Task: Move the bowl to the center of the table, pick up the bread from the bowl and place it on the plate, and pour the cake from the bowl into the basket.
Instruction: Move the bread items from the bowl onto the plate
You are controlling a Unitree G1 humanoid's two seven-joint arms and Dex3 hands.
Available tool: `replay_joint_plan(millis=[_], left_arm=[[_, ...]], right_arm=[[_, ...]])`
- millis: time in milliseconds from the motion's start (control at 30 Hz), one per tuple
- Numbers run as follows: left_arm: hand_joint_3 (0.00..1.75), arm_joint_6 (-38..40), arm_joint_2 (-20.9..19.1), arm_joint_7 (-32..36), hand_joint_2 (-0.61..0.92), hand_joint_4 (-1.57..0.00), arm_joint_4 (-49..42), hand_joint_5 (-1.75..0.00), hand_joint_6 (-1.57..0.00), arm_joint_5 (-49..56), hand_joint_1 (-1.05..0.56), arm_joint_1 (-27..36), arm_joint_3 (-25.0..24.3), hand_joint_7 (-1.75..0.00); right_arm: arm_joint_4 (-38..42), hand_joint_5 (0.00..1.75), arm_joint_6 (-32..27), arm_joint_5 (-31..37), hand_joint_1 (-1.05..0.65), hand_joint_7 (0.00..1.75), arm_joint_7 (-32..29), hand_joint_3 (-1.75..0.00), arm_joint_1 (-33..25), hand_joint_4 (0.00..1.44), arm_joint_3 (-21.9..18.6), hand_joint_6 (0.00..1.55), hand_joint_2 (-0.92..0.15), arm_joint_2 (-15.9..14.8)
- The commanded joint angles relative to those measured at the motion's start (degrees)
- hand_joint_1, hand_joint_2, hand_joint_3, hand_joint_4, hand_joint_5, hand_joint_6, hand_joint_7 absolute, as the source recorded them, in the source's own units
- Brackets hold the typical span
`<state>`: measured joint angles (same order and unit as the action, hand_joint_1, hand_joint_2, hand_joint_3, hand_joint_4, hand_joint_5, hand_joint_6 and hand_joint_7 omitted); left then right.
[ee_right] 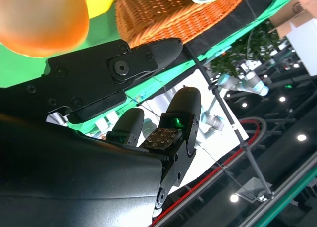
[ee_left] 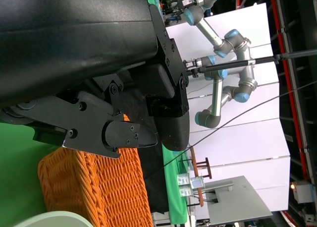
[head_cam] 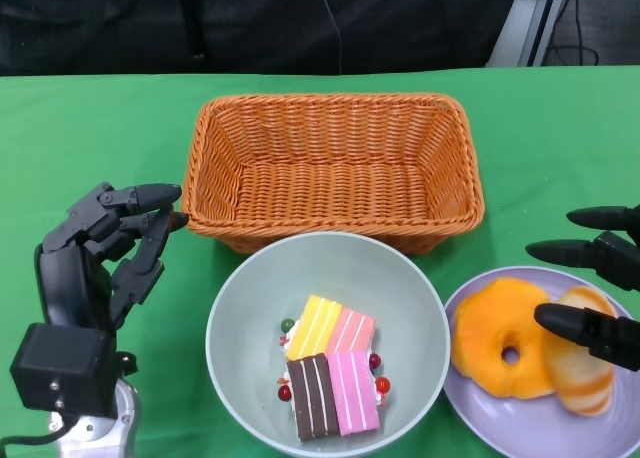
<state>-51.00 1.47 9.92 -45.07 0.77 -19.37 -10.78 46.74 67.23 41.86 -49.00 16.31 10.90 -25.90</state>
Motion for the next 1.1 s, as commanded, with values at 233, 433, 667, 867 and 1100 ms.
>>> replay_joint_plan(millis=[233, 433, 667, 867, 1100], left_arm=[[0.28, -0.6, -1.2, -0.5, 0.92, -0.90, -0.2, -0.74, -0.98, -0.2, -0.13, -0.1, 0.2, -0.59], [0.27, -0.4, -2.3, -1.0, 0.92, -0.89, 0.5, -0.73, -0.96, 0.4, -0.14, 0.7, 0.7, -0.59], [0.25, -3.5, -6.8, -3.2, 0.92, -0.87, 1.5, -0.52, -0.94, 3.1, -0.18, 1.5, 2.0, -0.28], [0.15, -6.2, -10.7, -7.6, 0.92, -0.85, 4.8, -0.29, -0.89, 4.0, -0.25, 3.7, 3.8, -0.05], [0.03, -12.7, -15.2, -6.0, 0.92, -0.78, 6.4, -0.08, -0.75, 12.6, -0.33, 5.9, 4.9, 0.00]], right_arm=[[-4.6, 0.67, -8.7, -50.7, -0.30, 0.13, 39.7, -0.13, 0.2, 0.61, -1.5, 0.77, -0.92, 5.2], [-11.4, 0.80, -22.0, -65.4, -0.19, 0.13, 53.7, -0.19, -1.0, 0.61, -7.4, 0.82, -0.92, 8.1], [-16.3, 0.86, -32.3, -69.8, -0.14, 0.12, 61.6, -0.24, -2.1, 0.57, -14.7, 0.81, -0.92, 12.6], [-24.2, 0.99, -44.2, -75.2, -0.18, 0.11, 66.4, -0.24, -3.2, 0.51, -19.6, 0.79, -0.92, 15.0], [-28.4, 1.09, -50.6, -74.1, -0.20, 0.13, 66.9, -0.22, -4.2, 0.46, -22.7, 0.81, -0.92, 17.0]])
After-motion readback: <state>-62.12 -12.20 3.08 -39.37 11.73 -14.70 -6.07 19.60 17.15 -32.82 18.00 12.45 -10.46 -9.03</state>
